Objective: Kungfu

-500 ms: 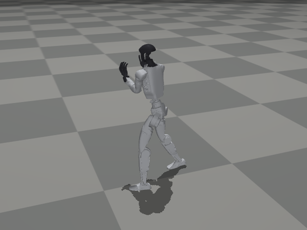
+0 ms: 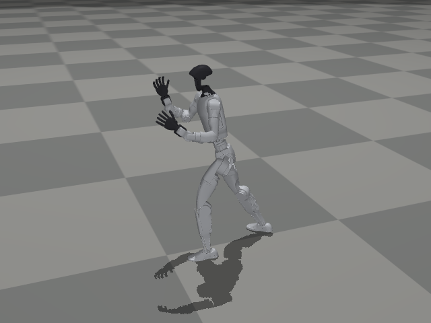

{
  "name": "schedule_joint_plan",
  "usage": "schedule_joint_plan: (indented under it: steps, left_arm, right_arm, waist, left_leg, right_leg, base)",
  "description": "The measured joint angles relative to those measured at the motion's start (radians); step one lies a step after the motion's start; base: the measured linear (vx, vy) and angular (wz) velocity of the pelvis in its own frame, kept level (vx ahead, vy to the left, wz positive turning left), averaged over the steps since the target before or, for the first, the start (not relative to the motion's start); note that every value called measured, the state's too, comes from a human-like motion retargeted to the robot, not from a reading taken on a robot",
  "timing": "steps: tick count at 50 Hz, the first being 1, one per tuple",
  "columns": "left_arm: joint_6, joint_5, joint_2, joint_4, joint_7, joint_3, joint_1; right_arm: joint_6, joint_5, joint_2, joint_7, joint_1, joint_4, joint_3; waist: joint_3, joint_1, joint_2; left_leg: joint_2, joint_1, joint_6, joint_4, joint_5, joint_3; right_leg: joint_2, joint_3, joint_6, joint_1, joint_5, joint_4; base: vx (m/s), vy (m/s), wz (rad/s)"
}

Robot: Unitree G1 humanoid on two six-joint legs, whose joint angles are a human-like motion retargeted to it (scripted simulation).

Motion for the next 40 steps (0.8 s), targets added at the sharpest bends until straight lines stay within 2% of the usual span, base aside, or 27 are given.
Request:
schedule_joint_plan:
  steps: [3,5,7,9,10,11,12,13,14,15,18,20,23,28,31,34,37,40]
  left_arm:
    - [0.025,0.235,0.118,0.028,0.233,0.135,0.060]
    - [0.039,0.375,0.189,0.107,0.382,0.244,0.120]
    - [0.020,0.549,0.241,0.277,0.491,0.371,0.180]
    - [0.021,0.769,0.283,0.514,0.570,0.507,0.228]
    - [0.035,0.890,0.305,0.648,0.605,0.573,0.245]
    - [0.082,1.020,0.329,0.796,0.637,0.637,0.250]
    - [0.139,1.145,0.355,0.948,0.669,0.696,0.248]
    - [0.218,1.261,0.384,1.108,0.700,0.748,0.235]
    - [0.287,1.339,0.419,1.258,0.709,0.800,0.230]
    - [0.350,1.398,0.457,1.402,0.706,0.851,0.229]
    - [0.396,1.330,0.556,1.675,0.680,0.929,0.307]
    - [0.355,1.247,0.530,1.713,0.707,0.992,0.372]
    - [0.194,1.226,0.477,1.691,0.771,1.065,0.430]
    - [0.130,1.269,0.464,1.600,0.806,1.025,0.377]
    - [0.065,1.250,0.456,1.501,0.797,0.955,0.292]
    - [-0.052,1.195,0.441,1.354,0.778,0.850,0.197]
    - [-0.168,1.117,0.436,1.165,0.723,0.697,0.091]
    - [-0.230,0.995,0.430,0.951,0.624,0.504,-0.050]
  right_arm:
    - [-0.010,-0.171,-0.079,0.097,-0.177,0.299,-0.040]
    - [-0.073,-0.363,-0.125,0.154,-0.293,0.538,-0.035]
    - [-0.129,-0.676,-0.135,0.072,-0.435,0.841,0.021]
    - [-0.103,-1.078,-0.115,-0.110,-0.560,1.129,0.079]
    - [-0.062,-1.287,-0.109,-0.203,-0.616,1.261,0.110]
    - [0.038,-1.450,-0.110,-0.239,-0.655,1.364,0.136]
    - [0.159,-1.590,-0.101,-0.290,-0.689,1.471,0.143]
    - [0.323,-1.682,-0.075,-0.373,-0.713,1.582,0.113]
    - [0.393,-1.723,-0.062,-0.425,-0.727,1.663,0.080]
    - [0.417,-1.737,-0.055,-0.462,-0.737,1.728,0.046]
    - [0.117,-1.628,-0.070,-0.423,-0.724,1.720,0.058]
    - [0.059,-1.608,-0.056,-0.491,-0.694,1.683,0.025]
    - [0.073,-1.634,-0.048,-0.518,-0.664,1.653,0.031]
    - [0.099,-1.667,-0.042,-0.497,-0.629,1.605,0.025]
    - [0.080,-1.675,-0.029,-0.522,-0.616,1.565,0.024]
    - [0.057,-1.681,-0.015,-0.518,-0.614,1.519,0.044]
    - [0.026,-1.697,-0.006,-0.496,-0.616,1.467,0.077]
    - [-0.004,-1.712,-0.002,-0.457,-0.618,1.403,0.114]
  waist:
    - [0.056,0.117,-0.031]
    - [0.087,0.174,-0.044]
    - [0.103,0.213,-0.050]
    - [0.109,0.237,-0.045]
    - [0.109,0.246,-0.042]
    - [0.111,0.254,-0.038]
    - [0.114,0.263,-0.035]
    - [0.121,0.272,-0.030]
    - [0.127,0.281,-0.028]
    - [0.132,0.289,-0.027]
    - [0.143,0.287,-0.029]
    - [0.143,0.294,-0.023]
    - [0.135,0.296,-0.022]
    - [0.136,0.285,-0.037]
    - [0.130,0.268,-0.041]
    - [0.125,0.254,-0.044]
    - [0.122,0.245,-0.055]
    - [0.114,0.230,-0.065]
  left_leg:
    - [-0.016,0.024,-0.009,-0.055,0.053,-0.030]
    - [-0.039,0.047,-0.017,-0.100,0.093,-0.062]
    - [-0.060,0.072,-0.026,-0.151,0.133,-0.088]
    - [-0.073,0.096,-0.037,-0.198,0.171,-0.109]
    - [-0.078,0.107,-0.044,-0.222,0.189,-0.120]
    - [-0.082,0.119,-0.050,-0.244,0.206,-0.131]
    - [-0.086,0.131,-0.057,-0.266,0.223,-0.143]
    - [-0.090,0.143,-0.063,-0.286,0.238,-0.157]
    - [-0.095,0.153,-0.068,-0.305,0.253,-0.170]
    - [-0.099,0.163,-0.072,-0.322,0.267,-0.183]
    - [-0.109,0.181,-0.079,-0.362,0.302,-0.211]
    - [-0.110,0.189,-0.079,-0.384,0.319,-0.210]
    - [-0.109,0.198,-0.087,-0.414,0.343,-0.207]
    - [-0.117,0.224,-0.106,-0.454,0.369,-0.225]
    - [-0.117,0.221,-0.097,-0.448,0.367,-0.227]
    - [-0.109,0.220,-0.081,-0.431,0.351,-0.211]
    - [-0.098,0.222,-0.063,-0.419,0.330,-0.185]
    - [-0.087,0.220,-0.049,-0.409,0.313,-0.163]
  right_leg:
    - [0.039,-0.066,0.006,0.062,-0.012,-0.016]
    - [0.062,-0.078,0.005,0.093,-0.019,-0.023]
    - [0.077,-0.078,-0.002,0.114,-0.026,-0.030]
    - [0.088,-0.097,-0.005,0.136,-0.031,-0.040]
    - [0.095,-0.105,-0.005,0.146,-0.034,-0.046]
    - [0.103,-0.106,-0.006,0.154,-0.037,-0.050]
    - [0.111,-0.109,-0.007,0.163,-0.041,-0.053]
    - [0.119,-0.113,-0.007,0.172,-0.044,-0.055]
    - [0.126,-0.117,-0.008,0.180,-0.047,-0.057]
    - [0.134,-0.121,-0.008,0.188,-0.050,-0.058]
    - [0.156,-0.120,-0.015,0.198,-0.059,-0.060]
    - [0.161,-0.115,-0.025,0.195,-0.069,-0.057]
    - [0.164,-0.109,-0.035,0.188,-0.083,-0.049]
    - [0.174,-0.106,-0.042,0.196,-0.095,-0.041]
    - [0.179,-0.109,-0.041,0.198,-0.093,-0.041]
    - [0.175,-0.104,-0.038,0.197,-0.087,-0.042]
    - [0.166,-0.095,-0.035,0.192,-0.078,-0.042]
    - [0.158,-0.090,-0.030,0.183,-0.070,-0.039]
  base:
    - [-0.09,-0.31,1.68]
    - [0.01,-0.26,1.37]
    - [-0.02,-0.13,0.95]
    - [-0.04,-0.06,0.69]
    - [-0.07,-0.05,0.62]
    - [-0.09,-0.06,0.61]
    - [-0.12,-0.07,0.61]
    - [-0.12,-0.09,0.63]
    - [-0.10,-0.11,0.64]
    - [-0.05,-0.12,0.63]
    - [-0.05,-0.05,0.45]
    - [-0.09,0.06,0.04]
    - [-0.09,0.04,-0.03]
    - [0.00,-0.08,0.14]
    - [0.01,-0.02,0.05]
    - [0.00,-0.02,-0.19]
    - [0.04,-0.06,-0.39]
    - [0.04,-0.06,-0.36]
